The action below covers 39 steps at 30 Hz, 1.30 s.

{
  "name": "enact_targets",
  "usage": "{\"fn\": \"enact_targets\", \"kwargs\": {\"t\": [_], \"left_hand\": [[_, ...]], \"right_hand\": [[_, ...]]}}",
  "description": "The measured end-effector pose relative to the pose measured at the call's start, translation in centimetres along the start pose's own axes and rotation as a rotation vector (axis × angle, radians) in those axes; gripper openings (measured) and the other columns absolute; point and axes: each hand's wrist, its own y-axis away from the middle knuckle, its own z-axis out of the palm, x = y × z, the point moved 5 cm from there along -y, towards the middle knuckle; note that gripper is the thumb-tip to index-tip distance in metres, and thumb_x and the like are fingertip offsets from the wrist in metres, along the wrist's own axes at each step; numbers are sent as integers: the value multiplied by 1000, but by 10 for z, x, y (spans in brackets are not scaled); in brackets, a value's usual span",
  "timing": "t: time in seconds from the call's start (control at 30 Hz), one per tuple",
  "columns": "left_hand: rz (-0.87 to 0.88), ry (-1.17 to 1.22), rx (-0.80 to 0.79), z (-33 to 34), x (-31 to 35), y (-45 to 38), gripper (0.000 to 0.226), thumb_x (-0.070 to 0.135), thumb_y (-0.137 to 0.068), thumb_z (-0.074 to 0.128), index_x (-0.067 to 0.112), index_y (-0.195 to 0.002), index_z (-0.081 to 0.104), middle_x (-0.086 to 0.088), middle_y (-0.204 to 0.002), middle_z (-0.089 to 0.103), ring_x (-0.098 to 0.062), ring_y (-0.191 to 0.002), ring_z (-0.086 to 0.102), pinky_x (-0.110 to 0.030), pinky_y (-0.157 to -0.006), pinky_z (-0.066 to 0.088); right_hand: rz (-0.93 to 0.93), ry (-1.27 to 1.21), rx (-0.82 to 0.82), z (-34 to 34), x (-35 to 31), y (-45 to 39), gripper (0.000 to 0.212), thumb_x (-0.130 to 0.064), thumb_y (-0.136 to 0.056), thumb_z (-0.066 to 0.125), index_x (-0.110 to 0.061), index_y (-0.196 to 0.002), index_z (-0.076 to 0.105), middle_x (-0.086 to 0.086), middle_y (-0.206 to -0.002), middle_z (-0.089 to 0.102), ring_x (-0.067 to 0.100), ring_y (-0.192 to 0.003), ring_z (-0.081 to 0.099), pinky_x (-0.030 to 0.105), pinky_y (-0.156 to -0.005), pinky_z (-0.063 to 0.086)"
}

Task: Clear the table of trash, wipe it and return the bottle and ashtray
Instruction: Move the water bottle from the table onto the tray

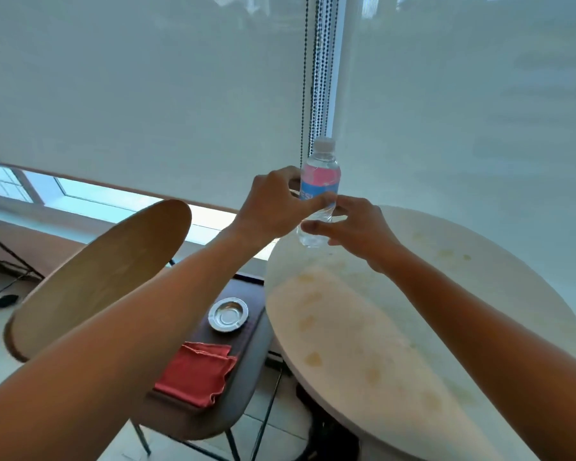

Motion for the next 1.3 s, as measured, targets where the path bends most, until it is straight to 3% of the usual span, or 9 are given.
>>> {"fn": "enact_targets", "kwargs": {"t": [0.2, 0.37, 0.57, 0.63, 0.7, 0.93, 1.07, 1.2, 1.3], "left_hand": [[5, -16, -24, -43, -51, 21, 56, 65, -75, 72, 24, -114, 70, 10, -101, 73, 18, -70, 55, 6, -62, 37], [-4, -29, -41, -75, -94, 39, 58, 63, -77, 72, 22, -117, 69, 8, -104, 73, 15, -71, 55, 7, -62, 37], [-52, 2, -41, -102, -145, 64, 61, 63, -74, 74, 20, -115, 69, 7, -104, 74, 3, -81, 65, -2, -73, 45], [-55, 0, -36, -107, -159, 73, 60, 64, -73, 75, 20, -115, 70, 7, -102, 74, 3, -79, 65, -2, -72, 45], [-63, 8, -32, -110, -175, 83, 59, 62, -74, 76, 20, -116, 70, 7, -102, 74, 1, -80, 65, -1, -71, 45], [-67, 2, -55, -111, -223, 110, 64, 56, -76, 77, 13, -123, 65, 2, -110, 72, -3, -89, 65, -2, -77, 46], [-93, -4, -61, -109, -250, 121, 63, 55, -76, 78, 14, -122, 65, 0, -110, 73, -3, -88, 65, -5, -77, 48], [-129, 13, -63, -103, -278, 129, 61, 58, -75, 78, 18, -119, 64, 3, -109, 73, -3, -87, 67, -10, -76, 53], [-149, 9, -63, -97, -298, 131, 60, 55, -74, 79, 17, -117, 64, 3, -109, 72, -2, -86, 66, -11, -76, 55]], "right_hand": [[26, 45, -5, 66, -24, 2, 54, -47, -71, 88, -28, -119, 72, -9, -103, 76, 4, -89, 72, 36, -75, 63], [51, 63, -20, 120, -37, -1, 53, -47, -68, 88, -29, -116, 74, -11, -98, 75, 5, -91, 71, 41, -85, 60], [69, 77, -81, 184, -43, -2, 52, -49, -66, 87, -30, -113, 74, -15, -91, 72, 5, -87, 69, 41, -83, 60], [79, 94, -95, 203, -39, -2, 58, -58, -60, 83, -32, -111, 73, -15, -94, 72, 6, -92, 69, 42, -83, 60], [85, 102, -117, 222, -35, -2, 58, -55, -63, 85, -30, -114, 72, -11, -102, 74, 8, -96, 69, 42, -87, 59], [140, 80, -153, 274, -27, 5, 55, -40, -71, 89, -25, -121, 71, -6, -109, 74, 8, -93, 69, 38, -87, 59], [142, 78, -196, 297, -20, 6, 52, -38, -74, 87, -28, -122, 69, -10, -105, 72, -3, -89, 63, 23, -84, 55], [180, 71, -207, 322, -5, 1, 55, -43, -71, 87, -29, -122, 70, -10, -109, 75, 2, -97, 67, 27, -86, 57], [216, 77, -217, 337, 5, -5, 52, -38, -71, 88, -27, -119, 70, -9, -110, 74, 5, -100, 66, 18, -79, 48]]}}
